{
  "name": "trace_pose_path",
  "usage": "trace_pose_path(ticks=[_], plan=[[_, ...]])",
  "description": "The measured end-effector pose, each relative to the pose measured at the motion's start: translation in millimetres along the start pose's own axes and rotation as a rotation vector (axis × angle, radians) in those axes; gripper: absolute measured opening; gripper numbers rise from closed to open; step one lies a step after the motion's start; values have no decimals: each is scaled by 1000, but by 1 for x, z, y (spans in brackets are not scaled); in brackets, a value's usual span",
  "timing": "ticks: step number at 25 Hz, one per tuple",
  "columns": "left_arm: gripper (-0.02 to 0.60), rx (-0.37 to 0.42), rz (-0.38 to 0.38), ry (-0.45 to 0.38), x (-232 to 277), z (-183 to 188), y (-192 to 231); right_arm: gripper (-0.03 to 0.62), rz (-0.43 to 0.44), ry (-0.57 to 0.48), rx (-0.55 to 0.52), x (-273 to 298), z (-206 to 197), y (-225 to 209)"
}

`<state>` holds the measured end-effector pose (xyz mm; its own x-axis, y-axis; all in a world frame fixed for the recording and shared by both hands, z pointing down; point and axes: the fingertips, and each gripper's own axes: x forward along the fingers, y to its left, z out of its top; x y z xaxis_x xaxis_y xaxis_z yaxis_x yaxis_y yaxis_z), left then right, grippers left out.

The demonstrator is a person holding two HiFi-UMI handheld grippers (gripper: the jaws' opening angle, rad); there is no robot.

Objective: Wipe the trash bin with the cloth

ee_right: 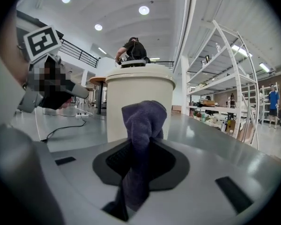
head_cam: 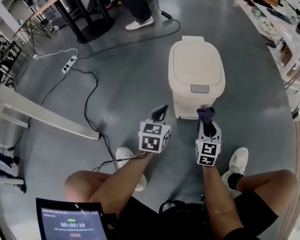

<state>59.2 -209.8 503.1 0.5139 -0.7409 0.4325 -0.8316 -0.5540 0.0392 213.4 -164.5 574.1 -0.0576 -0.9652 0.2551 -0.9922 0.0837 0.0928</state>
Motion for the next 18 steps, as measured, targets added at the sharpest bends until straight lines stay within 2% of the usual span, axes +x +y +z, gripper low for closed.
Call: trace_pose_path(ticks=[9,15,18], plan=[[0,-38,34,6,-23,-13,29,80,155,-6,12,20,-11,100],[0,-27,32,10,-32,-21,38,80,201,18,2,35,-18,140],[0,-42,43,16,-32,-23,42,80,228,25,-5,34,-18,147]])
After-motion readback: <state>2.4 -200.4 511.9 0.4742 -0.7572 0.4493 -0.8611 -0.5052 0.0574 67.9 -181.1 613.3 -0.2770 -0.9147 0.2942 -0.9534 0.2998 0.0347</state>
